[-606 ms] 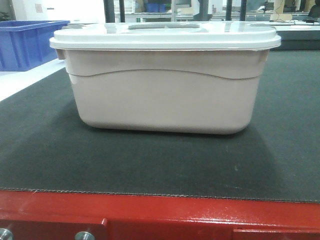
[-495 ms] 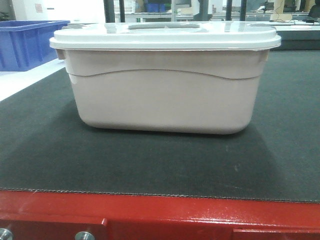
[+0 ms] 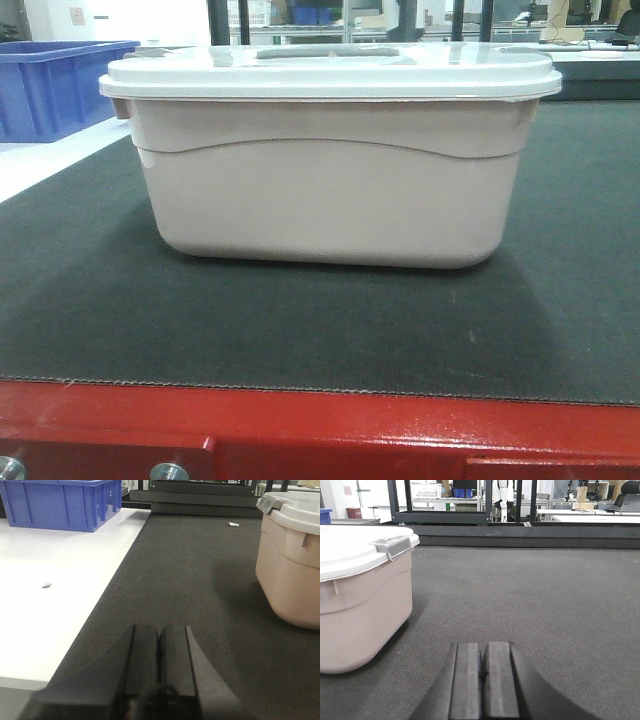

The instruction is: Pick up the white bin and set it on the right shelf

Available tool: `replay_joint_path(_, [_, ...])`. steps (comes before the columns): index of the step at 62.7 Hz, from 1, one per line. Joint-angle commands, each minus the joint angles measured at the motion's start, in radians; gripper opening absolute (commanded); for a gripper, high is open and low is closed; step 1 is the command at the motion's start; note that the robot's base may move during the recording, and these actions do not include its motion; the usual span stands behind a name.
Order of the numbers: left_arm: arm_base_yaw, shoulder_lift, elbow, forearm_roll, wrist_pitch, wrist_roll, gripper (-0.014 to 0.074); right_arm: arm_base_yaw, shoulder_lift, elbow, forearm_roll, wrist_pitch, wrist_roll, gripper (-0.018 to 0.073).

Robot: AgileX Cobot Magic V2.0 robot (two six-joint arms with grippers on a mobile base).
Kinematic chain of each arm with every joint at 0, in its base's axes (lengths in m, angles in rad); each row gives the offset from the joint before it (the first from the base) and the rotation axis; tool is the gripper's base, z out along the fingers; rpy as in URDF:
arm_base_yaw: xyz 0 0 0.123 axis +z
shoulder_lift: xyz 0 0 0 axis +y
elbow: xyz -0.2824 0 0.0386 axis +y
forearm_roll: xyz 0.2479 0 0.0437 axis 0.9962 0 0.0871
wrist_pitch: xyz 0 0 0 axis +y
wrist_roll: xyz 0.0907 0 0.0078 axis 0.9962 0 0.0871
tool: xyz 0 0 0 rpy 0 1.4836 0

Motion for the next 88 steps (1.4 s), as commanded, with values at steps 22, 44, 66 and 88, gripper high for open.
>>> replay_joint_path(22, [0.002, -0.012, 0.022, -0.005, -0.165, -0.006, -0.0118, 0.000, -0.007, -0.004, -0.002, -0.123, -0.005, 0.0076])
replay_joint_path(44, [0.002, -0.006, -0.016, -0.082, -0.349, -0.006, -0.0118, 0.000, -0.006, -0.042, 0.013, -0.135, -0.005, 0.0076])
replay_joint_path(66, [0.002, 0.119, -0.470, 0.030, -0.089, -0.006, -0.0113, 0.000, 0.122, -0.420, 0.040, -0.071, -0.005, 0.0084])
replay_joint_path(88, [-0.009, 0.398, -0.729, -0.014, 0.045, -0.006, 0.0155, 0.000, 0.452, -0.690, 0.056, -0.028, -0.005, 0.0443])
